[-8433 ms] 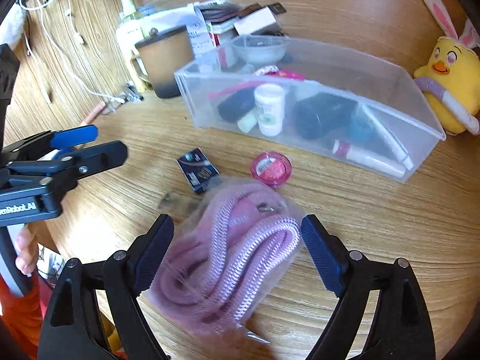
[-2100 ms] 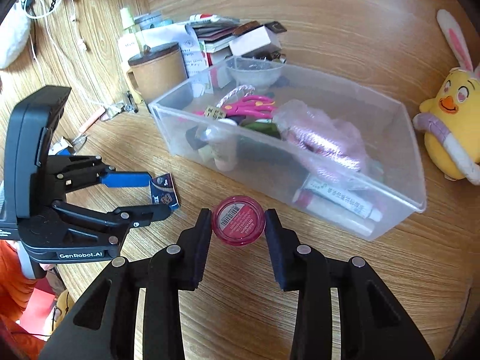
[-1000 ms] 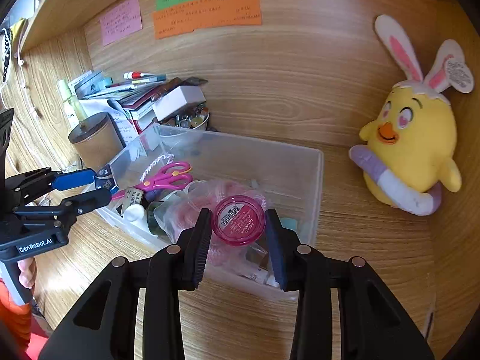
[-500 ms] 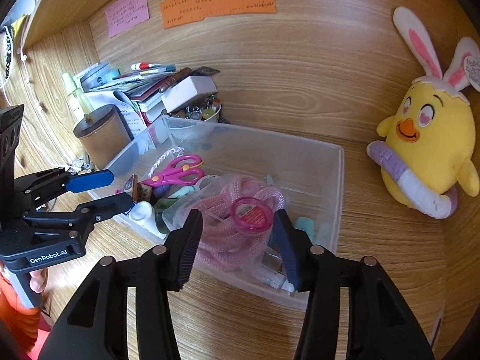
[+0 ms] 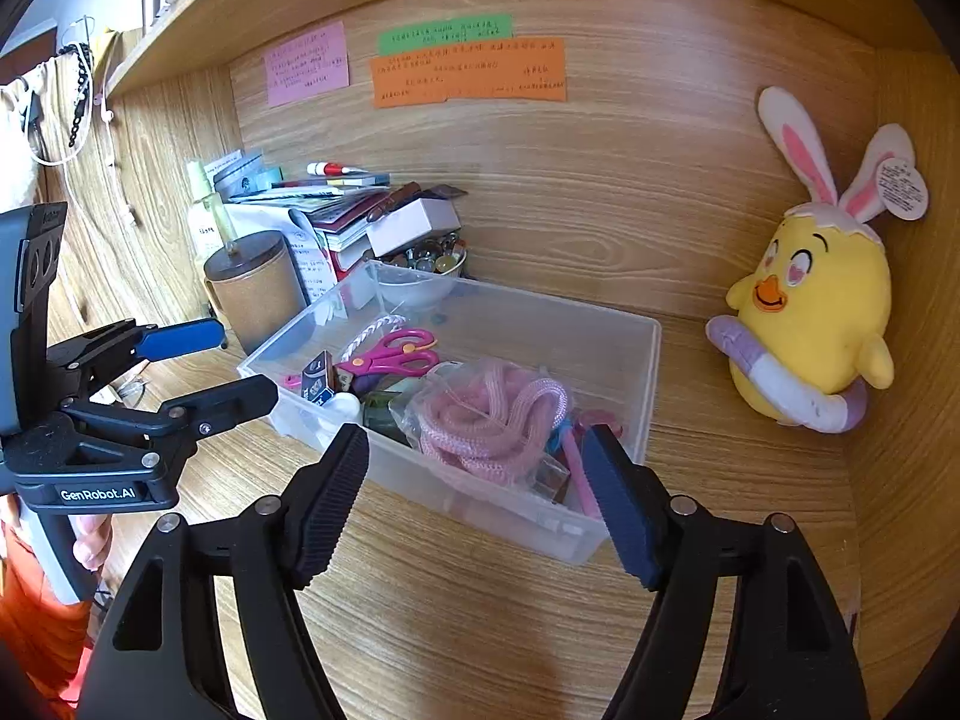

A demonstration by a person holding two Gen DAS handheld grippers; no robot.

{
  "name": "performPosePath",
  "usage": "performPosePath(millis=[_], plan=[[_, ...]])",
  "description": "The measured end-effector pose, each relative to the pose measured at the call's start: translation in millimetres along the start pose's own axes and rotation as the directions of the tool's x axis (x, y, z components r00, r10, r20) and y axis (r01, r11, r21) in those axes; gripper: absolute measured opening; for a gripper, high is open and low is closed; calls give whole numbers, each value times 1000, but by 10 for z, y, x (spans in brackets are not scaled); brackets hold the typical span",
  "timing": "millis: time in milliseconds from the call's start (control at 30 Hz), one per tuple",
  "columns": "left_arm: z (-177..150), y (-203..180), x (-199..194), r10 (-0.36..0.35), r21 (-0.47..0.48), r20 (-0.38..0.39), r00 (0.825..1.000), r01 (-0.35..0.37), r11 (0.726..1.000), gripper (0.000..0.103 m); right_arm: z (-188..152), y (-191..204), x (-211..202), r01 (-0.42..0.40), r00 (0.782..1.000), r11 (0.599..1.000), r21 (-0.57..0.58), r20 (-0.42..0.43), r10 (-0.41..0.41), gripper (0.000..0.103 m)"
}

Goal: Organize objects

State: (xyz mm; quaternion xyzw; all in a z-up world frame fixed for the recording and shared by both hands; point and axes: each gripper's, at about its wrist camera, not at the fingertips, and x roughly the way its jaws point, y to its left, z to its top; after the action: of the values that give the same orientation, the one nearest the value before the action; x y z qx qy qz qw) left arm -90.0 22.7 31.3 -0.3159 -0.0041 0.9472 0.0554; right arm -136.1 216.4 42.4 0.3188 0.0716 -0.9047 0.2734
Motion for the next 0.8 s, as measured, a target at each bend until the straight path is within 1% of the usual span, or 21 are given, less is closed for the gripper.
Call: performPosePath(millis=[33, 100, 200, 367, 467, 800], plan=[[-21, 4, -14, -2, -8, 3, 1000, 2, 1000, 90, -20, 3, -28, 3, 1000, 1000, 3, 6, -3, 76], [-72, 5, -42, 2, -19, 14, 1000, -1, 1000, 92, -58, 5, -68, 4, 1000, 1000, 11, 13, -4, 79], [-143, -1, -61, 5, -27, 14, 1000, -4, 1000, 93, -129, 16, -100, 11, 1000, 1000, 14, 16, -12, 79], [-262, -18, -34, -16, -48, -9, 1000, 15, 999, 93, -232, 27, -48, 12, 1000, 1000, 23, -12, -12, 79], [-313, -48, -38, -10, -44, -12, 1000, 10, 999, 93, -276, 17, -26, 7, 1000, 999, 37, -23, -6, 79], [-327, -65, -59, -20, -50, -1, 1000, 20, 999, 93, -294, 28, -11, -7, 1000, 999, 52, -28, 9, 79]])
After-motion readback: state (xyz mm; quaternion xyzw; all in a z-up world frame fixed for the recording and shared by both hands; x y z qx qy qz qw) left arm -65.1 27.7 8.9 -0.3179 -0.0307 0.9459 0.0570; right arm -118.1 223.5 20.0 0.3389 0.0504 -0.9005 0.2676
